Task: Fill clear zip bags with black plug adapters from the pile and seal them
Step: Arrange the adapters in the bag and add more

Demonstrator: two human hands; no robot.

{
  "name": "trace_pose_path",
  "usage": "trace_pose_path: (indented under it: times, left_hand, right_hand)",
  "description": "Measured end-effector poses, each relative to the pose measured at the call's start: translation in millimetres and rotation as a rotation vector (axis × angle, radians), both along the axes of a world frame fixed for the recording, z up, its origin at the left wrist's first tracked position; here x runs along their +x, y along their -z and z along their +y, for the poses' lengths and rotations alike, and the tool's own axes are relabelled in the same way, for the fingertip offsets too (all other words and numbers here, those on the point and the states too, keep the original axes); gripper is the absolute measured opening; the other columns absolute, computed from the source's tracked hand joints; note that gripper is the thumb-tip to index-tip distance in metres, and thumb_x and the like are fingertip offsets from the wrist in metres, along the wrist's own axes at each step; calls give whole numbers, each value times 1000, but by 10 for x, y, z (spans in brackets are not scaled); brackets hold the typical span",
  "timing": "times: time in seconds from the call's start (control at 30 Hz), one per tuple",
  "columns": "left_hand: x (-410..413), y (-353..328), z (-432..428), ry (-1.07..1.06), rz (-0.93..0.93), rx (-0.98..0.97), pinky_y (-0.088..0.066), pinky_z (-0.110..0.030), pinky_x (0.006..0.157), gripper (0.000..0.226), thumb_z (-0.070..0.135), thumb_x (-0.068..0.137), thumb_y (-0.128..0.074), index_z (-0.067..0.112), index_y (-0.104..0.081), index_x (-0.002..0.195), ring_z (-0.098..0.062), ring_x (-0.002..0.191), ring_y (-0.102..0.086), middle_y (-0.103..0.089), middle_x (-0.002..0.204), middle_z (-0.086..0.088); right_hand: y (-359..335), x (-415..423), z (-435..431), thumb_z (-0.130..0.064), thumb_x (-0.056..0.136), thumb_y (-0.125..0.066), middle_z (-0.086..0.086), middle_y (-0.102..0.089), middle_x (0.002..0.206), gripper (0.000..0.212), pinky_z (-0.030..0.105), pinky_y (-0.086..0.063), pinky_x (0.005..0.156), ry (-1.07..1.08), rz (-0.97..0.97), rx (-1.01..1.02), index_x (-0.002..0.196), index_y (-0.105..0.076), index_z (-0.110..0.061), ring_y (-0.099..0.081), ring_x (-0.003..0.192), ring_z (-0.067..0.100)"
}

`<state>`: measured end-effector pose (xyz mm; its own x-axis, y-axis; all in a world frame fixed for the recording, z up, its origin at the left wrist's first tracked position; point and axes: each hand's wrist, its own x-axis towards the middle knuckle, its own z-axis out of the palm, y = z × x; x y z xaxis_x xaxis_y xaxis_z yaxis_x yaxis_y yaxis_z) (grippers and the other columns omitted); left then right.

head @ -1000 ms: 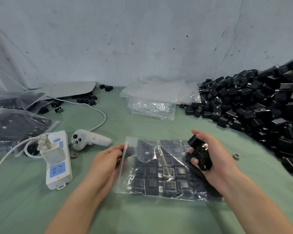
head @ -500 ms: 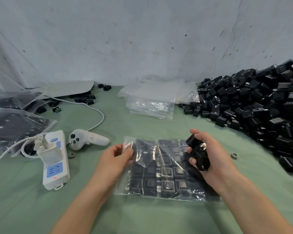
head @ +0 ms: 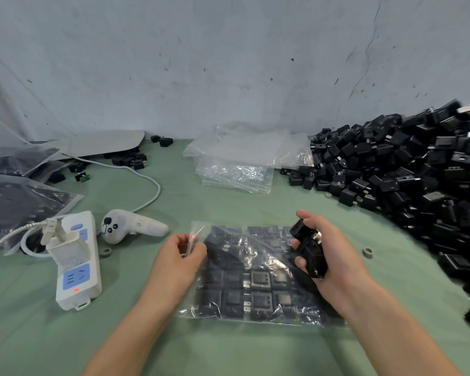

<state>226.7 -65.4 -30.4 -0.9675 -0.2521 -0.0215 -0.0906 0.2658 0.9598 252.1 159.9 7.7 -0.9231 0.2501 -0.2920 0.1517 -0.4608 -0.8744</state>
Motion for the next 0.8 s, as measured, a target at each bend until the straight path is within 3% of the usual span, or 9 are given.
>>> trace_pose_path:
  times: [0.07,0.23,0.33,0.57,0.8]
  left_hand:
    - [18,-7,-9,30,-24,-12,-55,-43,88,16,25,85,-73,24,-61,95,-21,88,-71,-73,88,1]
    - [21,4,-5,120,-32,-28,-55,-34,85,16,34,84,-75,30,-63,94,-2,82,-70,-72,85,23]
    - [9,3,-7,97,-31,-24,-54,-31,84,12,27,86,-74,28,-65,94,-9,87,-71,-74,85,11]
    - [39,-84,0,105,-56,39,-54,-46,89,14,19,85,-75,16,-68,97,-26,93,-71,-76,90,-3]
    - [37,-118,13,120,-64,126,-49,-34,81,17,17,87,-72,15,-62,100,-16,86,-65,-76,97,-8]
  right_hand:
    - [-1,1,-1,-17,94,-54,6,-59,88,22,25,-39,39,0,-1,1,107,-71,-22,-56,59,15]
    - [-1,-1,-3,-16,93,-54,6,-59,86,22,25,-38,39,0,-3,-3,108,-71,-21,-55,59,14]
    - [3,-2,-3,-16,93,-55,6,-58,85,22,25,-38,39,0,1,-1,107,-71,-21,-55,59,15]
    - [2,1,5,-17,93,-57,4,-61,81,21,25,-39,39,-5,-13,3,105,-73,-22,-57,60,15]
    - [-10,16,13,-16,93,-56,5,-61,83,23,25,-39,39,-13,0,-18,108,-72,-21,-57,59,15]
